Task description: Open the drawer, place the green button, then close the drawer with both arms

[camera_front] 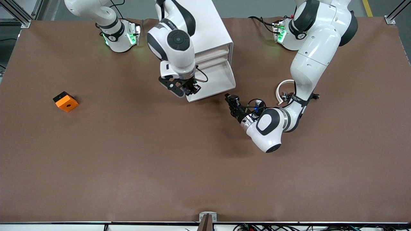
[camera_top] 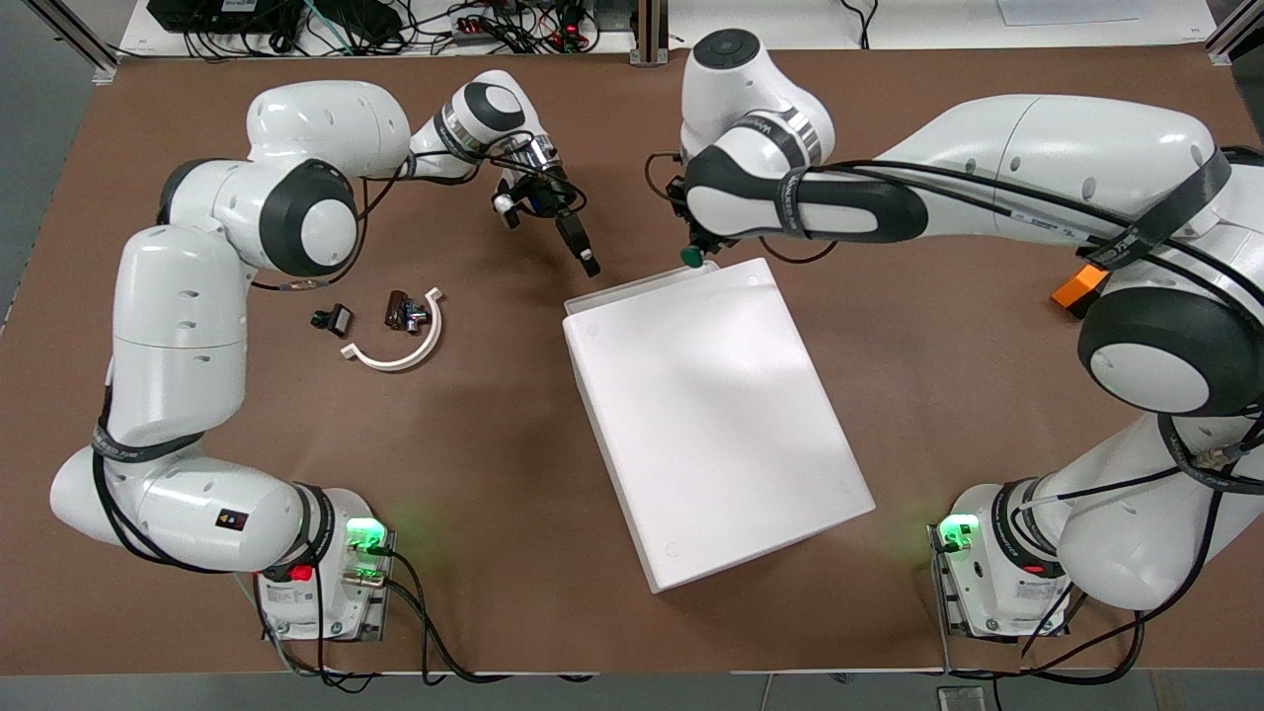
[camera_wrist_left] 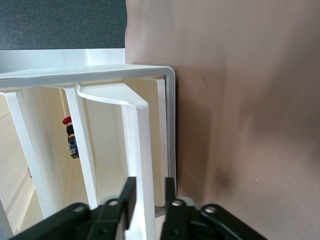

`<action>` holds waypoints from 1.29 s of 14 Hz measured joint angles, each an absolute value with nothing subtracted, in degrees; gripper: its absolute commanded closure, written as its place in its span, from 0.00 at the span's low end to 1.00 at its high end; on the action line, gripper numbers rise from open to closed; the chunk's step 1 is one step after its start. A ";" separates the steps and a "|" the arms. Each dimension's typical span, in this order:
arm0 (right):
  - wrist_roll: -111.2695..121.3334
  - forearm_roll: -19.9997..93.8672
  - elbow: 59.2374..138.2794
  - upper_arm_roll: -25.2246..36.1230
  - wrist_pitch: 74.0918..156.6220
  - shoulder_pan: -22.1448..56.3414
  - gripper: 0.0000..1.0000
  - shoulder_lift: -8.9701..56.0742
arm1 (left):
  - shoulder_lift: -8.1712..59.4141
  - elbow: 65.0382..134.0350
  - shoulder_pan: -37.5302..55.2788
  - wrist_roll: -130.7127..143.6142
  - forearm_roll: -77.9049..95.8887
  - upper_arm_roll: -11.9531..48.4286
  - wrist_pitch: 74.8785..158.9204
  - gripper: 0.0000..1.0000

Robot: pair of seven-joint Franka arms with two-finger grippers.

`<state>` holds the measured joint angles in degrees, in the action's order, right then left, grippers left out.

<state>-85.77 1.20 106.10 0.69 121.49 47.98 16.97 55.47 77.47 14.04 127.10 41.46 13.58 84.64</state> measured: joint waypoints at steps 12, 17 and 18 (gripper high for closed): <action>-86.34 1.09 106.08 0.87 131.48 54.22 1.00 24.55 | 50.59 76.15 13.64 111.31 30.12 13.63 86.24 0.00; -86.33 1.08 106.06 0.91 132.27 54.46 1.00 25.89 | 45.30 76.27 13.64 93.09 25.37 13.64 87.99 0.00; -86.34 1.08 106.05 0.90 132.27 54.74 1.00 25.93 | 44.63 76.65 13.65 89.30 24.57 13.64 88.61 0.00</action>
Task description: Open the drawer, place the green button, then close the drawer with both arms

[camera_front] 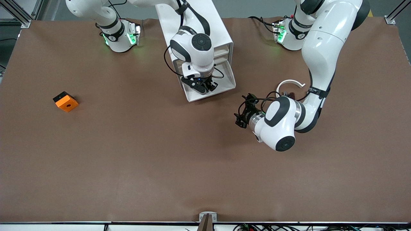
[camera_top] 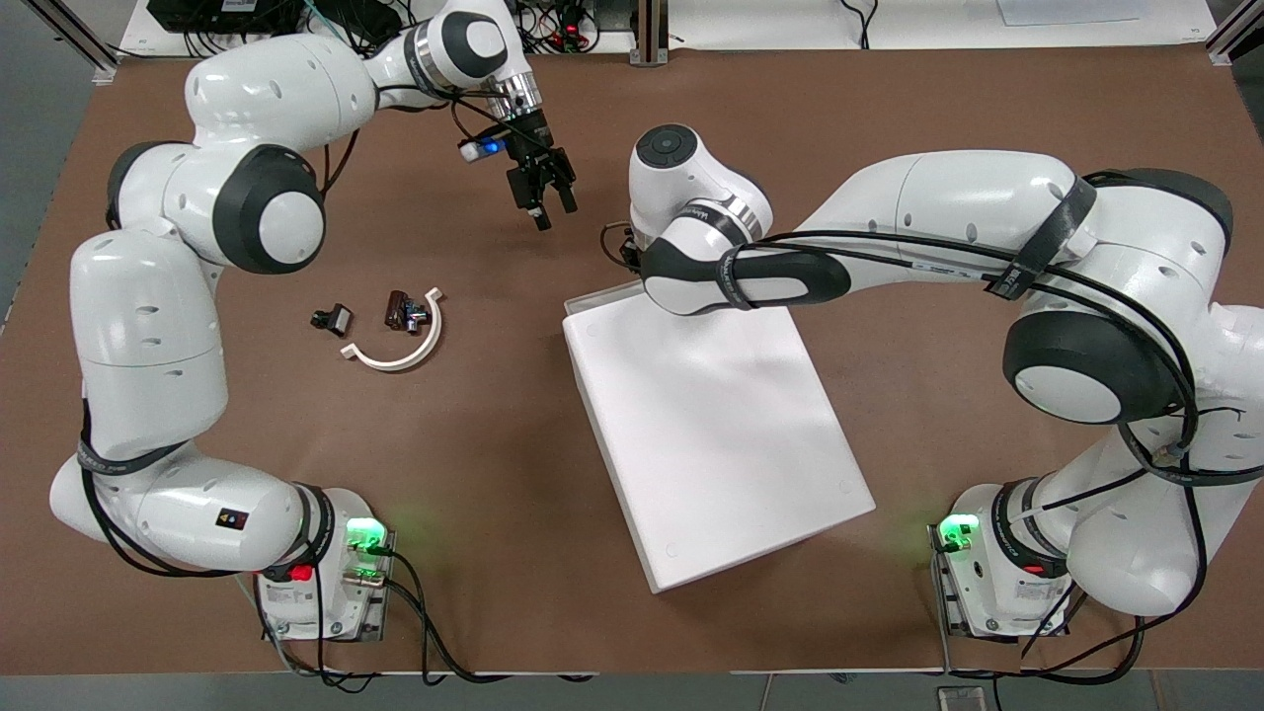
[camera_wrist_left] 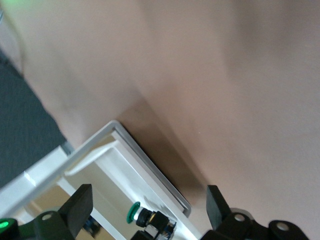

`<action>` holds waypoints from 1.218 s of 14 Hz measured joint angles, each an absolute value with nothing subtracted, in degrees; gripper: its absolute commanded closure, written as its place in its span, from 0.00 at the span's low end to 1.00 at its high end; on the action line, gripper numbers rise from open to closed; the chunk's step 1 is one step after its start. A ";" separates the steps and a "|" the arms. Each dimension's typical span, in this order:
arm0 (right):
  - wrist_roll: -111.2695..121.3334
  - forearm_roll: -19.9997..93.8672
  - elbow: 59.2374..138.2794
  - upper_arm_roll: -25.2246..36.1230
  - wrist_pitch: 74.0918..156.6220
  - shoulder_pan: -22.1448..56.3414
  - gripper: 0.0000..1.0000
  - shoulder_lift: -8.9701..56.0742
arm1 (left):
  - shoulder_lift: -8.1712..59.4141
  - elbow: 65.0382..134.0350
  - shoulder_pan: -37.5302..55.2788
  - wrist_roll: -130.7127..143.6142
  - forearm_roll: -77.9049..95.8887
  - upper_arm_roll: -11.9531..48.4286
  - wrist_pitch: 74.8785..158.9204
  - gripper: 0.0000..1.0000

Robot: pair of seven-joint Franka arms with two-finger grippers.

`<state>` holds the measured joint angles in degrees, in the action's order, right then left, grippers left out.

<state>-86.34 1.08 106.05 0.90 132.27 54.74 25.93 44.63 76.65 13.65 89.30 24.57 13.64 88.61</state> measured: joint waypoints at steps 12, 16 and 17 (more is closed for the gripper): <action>-94.09 1.09 106.06 0.90 132.02 57.00 1.00 26.06 | 38.35 81.20 14.54 60.65 12.53 13.95 107.74 0.00; -94.38 1.09 106.07 0.92 131.94 57.38 1.00 26.25 | 38.05 81.20 15.59 59.32 6.58 14.53 108.77 0.00; -94.39 1.08 106.07 0.97 131.90 57.38 1.00 26.25 | 38.03 81.20 15.77 58.80 5.34 14.89 108.84 0.00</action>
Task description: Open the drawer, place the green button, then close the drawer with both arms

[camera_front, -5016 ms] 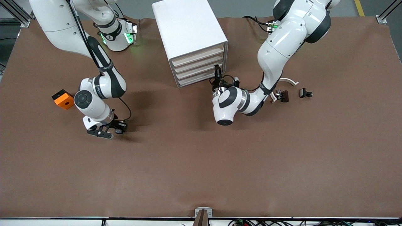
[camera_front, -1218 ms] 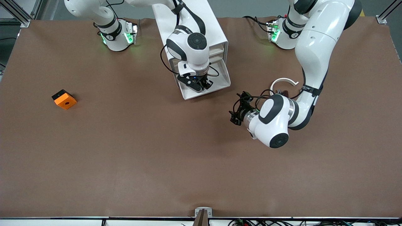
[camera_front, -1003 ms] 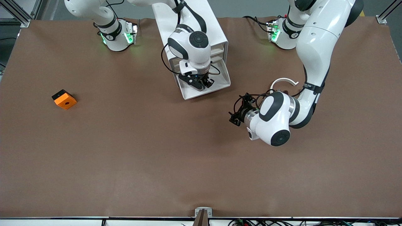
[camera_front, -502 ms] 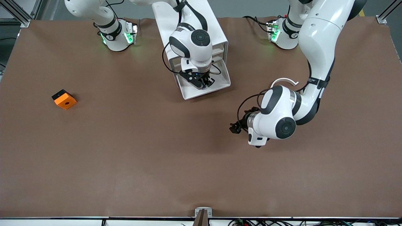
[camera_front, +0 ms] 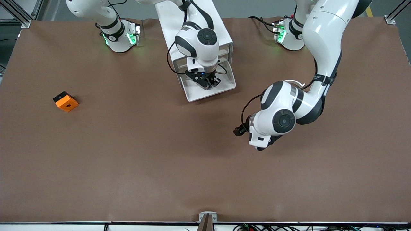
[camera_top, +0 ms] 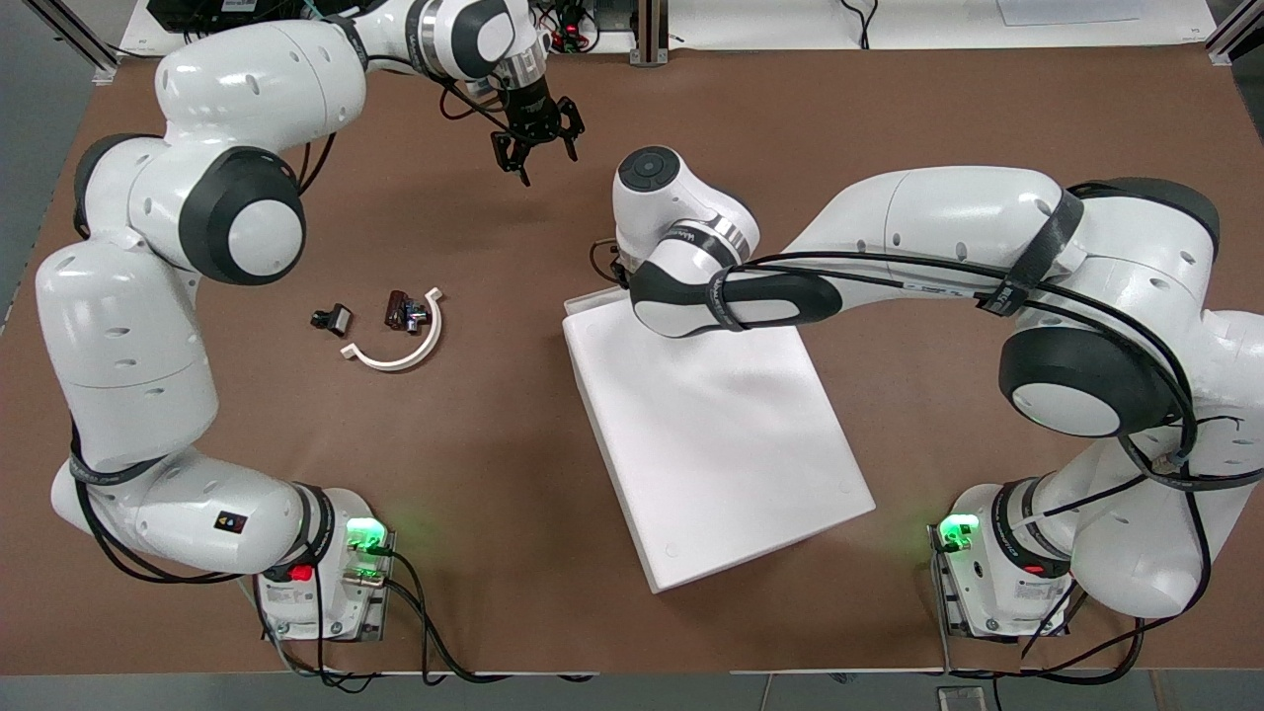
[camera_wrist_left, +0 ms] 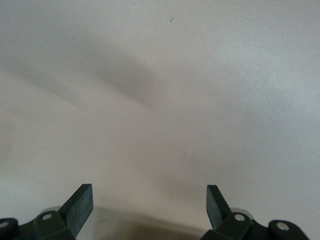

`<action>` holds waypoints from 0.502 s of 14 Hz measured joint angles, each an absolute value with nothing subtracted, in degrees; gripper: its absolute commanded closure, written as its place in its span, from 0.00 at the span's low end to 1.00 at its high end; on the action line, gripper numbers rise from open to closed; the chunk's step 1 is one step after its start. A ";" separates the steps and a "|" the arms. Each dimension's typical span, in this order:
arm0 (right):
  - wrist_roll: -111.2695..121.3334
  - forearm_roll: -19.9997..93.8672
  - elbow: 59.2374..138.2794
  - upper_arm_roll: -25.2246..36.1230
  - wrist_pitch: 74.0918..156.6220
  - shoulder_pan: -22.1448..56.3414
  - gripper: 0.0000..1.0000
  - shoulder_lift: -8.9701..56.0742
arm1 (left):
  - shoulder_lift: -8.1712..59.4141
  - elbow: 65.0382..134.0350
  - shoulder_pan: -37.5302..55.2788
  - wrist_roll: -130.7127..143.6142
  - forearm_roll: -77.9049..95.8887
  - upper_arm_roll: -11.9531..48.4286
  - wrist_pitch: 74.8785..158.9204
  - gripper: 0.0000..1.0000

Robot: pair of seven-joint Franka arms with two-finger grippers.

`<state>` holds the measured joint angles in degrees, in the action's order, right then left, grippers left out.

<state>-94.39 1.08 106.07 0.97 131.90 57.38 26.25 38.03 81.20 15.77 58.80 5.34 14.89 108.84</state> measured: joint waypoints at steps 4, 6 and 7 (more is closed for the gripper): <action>-94.52 1.09 106.11 1.28 131.82 57.38 1.00 26.30 | 37.26 81.22 15.85 52.46 3.33 15.40 109.10 0.00; -94.61 1.09 106.11 1.45 131.81 57.38 0.92 26.36 | 36.73 81.51 16.09 51.55 1.30 15.76 109.10 0.00; -94.66 1.08 106.12 1.51 131.81 57.38 0.23 26.38 | 36.45 81.85 16.43 51.55 0.35 16.08 109.10 0.00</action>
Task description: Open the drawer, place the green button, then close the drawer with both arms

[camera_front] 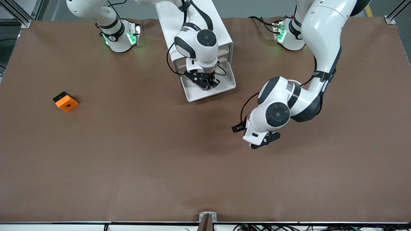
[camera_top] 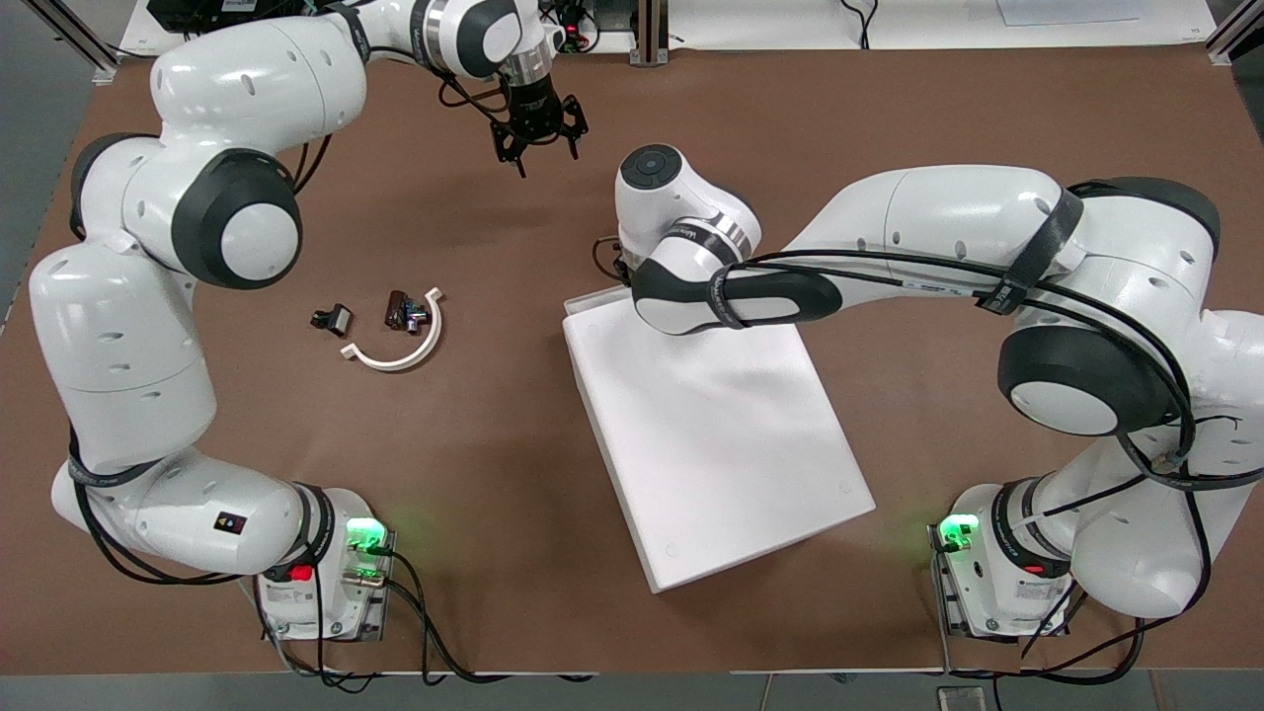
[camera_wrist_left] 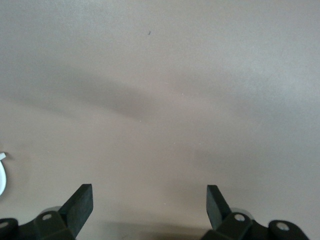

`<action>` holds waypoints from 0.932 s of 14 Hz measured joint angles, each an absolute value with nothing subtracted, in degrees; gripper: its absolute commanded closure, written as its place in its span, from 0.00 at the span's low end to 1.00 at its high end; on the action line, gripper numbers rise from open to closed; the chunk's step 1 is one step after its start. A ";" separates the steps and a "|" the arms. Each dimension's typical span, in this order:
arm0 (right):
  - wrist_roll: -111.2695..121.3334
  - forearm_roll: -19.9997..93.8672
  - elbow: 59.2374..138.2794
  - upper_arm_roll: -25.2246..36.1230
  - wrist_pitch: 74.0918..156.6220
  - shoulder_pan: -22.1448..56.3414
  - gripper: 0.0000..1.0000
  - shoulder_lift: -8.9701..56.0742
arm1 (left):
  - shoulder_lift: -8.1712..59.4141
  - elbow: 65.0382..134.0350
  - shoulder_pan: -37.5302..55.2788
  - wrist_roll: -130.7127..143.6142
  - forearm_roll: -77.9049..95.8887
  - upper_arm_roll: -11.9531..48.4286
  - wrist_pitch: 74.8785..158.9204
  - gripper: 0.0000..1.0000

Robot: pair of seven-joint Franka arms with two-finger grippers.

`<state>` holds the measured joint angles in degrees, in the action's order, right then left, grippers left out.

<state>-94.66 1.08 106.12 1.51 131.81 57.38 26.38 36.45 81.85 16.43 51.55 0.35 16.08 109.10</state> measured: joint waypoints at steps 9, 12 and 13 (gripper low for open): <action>-93.41 1.02 103.04 2.24 125.29 56.60 0.00 25.83 | 34.23 88.97 20.21 51.55 -3.92 17.79 116.19 0.00; -87.84 1.02 96.74 2.54 114.93 53.68 0.00 24.43 | 34.07 90.83 21.99 51.55 -4.26 17.82 119.07 0.00; -85.70 1.02 94.68 2.59 112.05 52.36 0.00 23.85 | 34.08 91.62 22.62 51.57 -5.47 17.83 119.97 0.00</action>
